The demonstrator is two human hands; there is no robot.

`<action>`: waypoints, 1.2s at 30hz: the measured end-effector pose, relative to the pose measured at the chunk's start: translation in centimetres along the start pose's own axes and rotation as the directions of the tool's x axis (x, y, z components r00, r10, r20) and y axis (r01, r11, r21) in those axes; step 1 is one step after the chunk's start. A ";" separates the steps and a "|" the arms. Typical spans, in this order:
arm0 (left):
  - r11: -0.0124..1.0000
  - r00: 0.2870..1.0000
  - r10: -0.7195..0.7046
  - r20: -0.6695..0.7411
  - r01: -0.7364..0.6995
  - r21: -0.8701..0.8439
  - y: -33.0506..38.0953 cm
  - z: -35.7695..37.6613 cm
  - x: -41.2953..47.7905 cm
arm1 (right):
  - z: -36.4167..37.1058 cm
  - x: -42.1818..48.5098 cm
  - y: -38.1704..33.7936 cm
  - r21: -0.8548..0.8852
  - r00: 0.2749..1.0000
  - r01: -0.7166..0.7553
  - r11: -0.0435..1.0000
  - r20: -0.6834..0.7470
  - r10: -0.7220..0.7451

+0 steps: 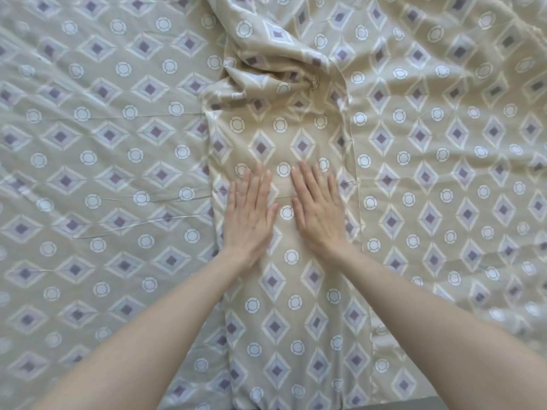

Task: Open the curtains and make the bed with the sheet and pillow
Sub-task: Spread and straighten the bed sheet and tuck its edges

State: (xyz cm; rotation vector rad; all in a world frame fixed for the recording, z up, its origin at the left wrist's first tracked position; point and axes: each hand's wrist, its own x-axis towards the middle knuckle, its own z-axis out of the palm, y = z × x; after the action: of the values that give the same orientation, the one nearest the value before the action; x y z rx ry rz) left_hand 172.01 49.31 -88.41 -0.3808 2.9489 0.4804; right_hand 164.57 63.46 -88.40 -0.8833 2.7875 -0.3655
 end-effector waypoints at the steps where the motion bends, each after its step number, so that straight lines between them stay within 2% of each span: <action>1: 1.000 1.000 -0.004 0.024 0.003 0.021 -0.7 0.1 0.4 | -0.2 0.2 0.8 -0.049 1.000 -0.002 0.999 0.018 0.003; 5: 0.974 0.974 -0.225 0.022 0.224 0.044 -3.3 -1.2 2.7 | -1.4 2.1 3.2 -0.116 0.986 -0.153 0.981 0.047 0.159; 8: 0.958 0.961 -0.278 0.011 0.276 0.084 -3.8 -2.1 3.4 | -1.8 2.4 3.3 -0.134 0.976 -0.202 0.970 0.054 0.210; 10: 0.963 0.968 -0.248 -0.034 0.250 0.095 -3.0 -2.0 2.6 | -1.8 1.7 2.7 -0.126 0.978 -0.207 0.970 -0.018 0.207; 12: 0.985 0.987 -0.156 -0.044 0.159 0.068 -1.4 -1.7 0.6 | -1.6 -0.2 1.7 -0.091 0.986 -0.151 0.984 -0.088 0.143; 14: 0.999 0.999 -0.036 0.004 0.036 0.018 0.7 -0.6 -2.4 | -1.0 -3.4 1.0 -0.077 0.992 -0.054 0.996 -0.116 0.045; 16: 1.000 0.998 0.010 0.065 -0.009 -0.016 2.4 0.7 -5.2 | -0.2 -6.7 0.6 -0.070 0.995 -0.024 0.997 -0.100 0.017; 19: 0.998 0.991 -0.057 0.121 0.057 0.005 3.3 2.0 -7.9 | 0.6 -10.9 1.4 -0.093 0.997 -0.082 0.992 0.001 0.083; 24: 0.996 0.982 -0.058 0.182 0.045 0.073 1.2 1.3 -7.6 | -1.1 -12.6 5.6 -0.148 0.967 -0.145 0.978 0.189 0.172; 28: 0.993 0.956 -0.120 0.267 0.111 0.049 1.2 -0.5 -7.5 | -3.2 -12.6 5.7 -0.077 0.927 -0.273 0.959 0.247 0.284; 30: 0.991 0.932 -0.134 0.337 0.133 0.025 2.2 -2.5 -7.0 | -4.6 -12.5 4.4 0.038 0.908 -0.368 0.929 0.232 0.350; 32: 0.992 0.920 -0.102 0.378 0.124 -0.033 3.4 -5.0 -6.4 | -6.8 -12.6 3.2 0.137 0.872 -0.485 0.863 0.154 0.465; 34: 0.997 0.921 -0.019 0.390 0.048 -0.065 5.1 -8.3 -6.0 | -9.7 -13.3 2.1 0.177 0.823 -0.568 0.804 0.099 0.559; 36: 0.996 0.922 0.036 0.385 -0.001 -0.093 6.9 -11.3 -5.4 | -12.6 -14.3 1.2 0.170 0.806 -0.591 0.788 0.090 0.585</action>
State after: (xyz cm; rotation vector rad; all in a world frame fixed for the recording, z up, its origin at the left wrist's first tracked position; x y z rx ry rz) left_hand 174.36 53.17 -74.82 -0.2339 2.5555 0.6148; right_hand 172.20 74.97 -75.25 0.0509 2.7491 -0.4859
